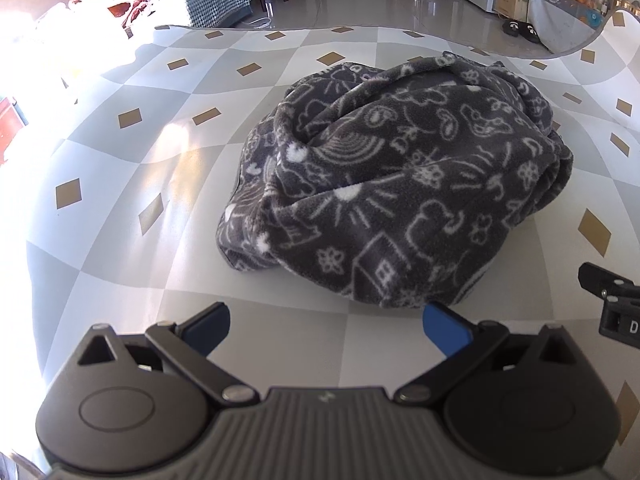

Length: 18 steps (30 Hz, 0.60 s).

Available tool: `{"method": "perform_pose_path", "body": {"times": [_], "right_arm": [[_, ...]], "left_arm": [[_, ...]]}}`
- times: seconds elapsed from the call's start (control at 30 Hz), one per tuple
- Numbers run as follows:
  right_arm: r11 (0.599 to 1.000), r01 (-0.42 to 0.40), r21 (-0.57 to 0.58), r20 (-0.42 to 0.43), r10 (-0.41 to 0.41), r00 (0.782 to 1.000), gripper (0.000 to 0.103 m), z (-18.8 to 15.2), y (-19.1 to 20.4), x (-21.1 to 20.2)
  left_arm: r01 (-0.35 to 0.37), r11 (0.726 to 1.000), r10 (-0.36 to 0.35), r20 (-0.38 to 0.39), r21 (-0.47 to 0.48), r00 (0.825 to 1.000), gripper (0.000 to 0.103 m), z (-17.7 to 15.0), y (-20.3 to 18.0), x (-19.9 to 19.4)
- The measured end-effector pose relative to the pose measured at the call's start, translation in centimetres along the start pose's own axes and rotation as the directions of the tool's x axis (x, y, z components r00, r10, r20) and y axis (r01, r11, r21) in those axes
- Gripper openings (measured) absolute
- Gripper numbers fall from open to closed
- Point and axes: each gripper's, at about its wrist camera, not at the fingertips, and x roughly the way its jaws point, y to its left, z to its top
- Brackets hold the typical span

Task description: Fold clothes

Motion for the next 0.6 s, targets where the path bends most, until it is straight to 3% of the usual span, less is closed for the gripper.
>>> {"method": "perform_pose_path", "body": {"times": [0.33, 0.6], "right_arm": [[0.997, -0.048, 0.062, -0.125, 0.055, 0.991, 0.090, -4.2, 1.6, -0.7], [0.996, -0.062, 0.071, -0.122, 0.071, 0.990, 0.090, -5.3, 2.7, -1.0]], "left_arm": [[-0.004, 0.998, 0.007, -0.042, 0.062, 0.999, 0.103, -3.7, -0.8, -0.8], [-0.044, 0.997, 0.046, -0.016, 0.068, 0.999, 0.103, -4.3, 0.1, -1.8]]}}
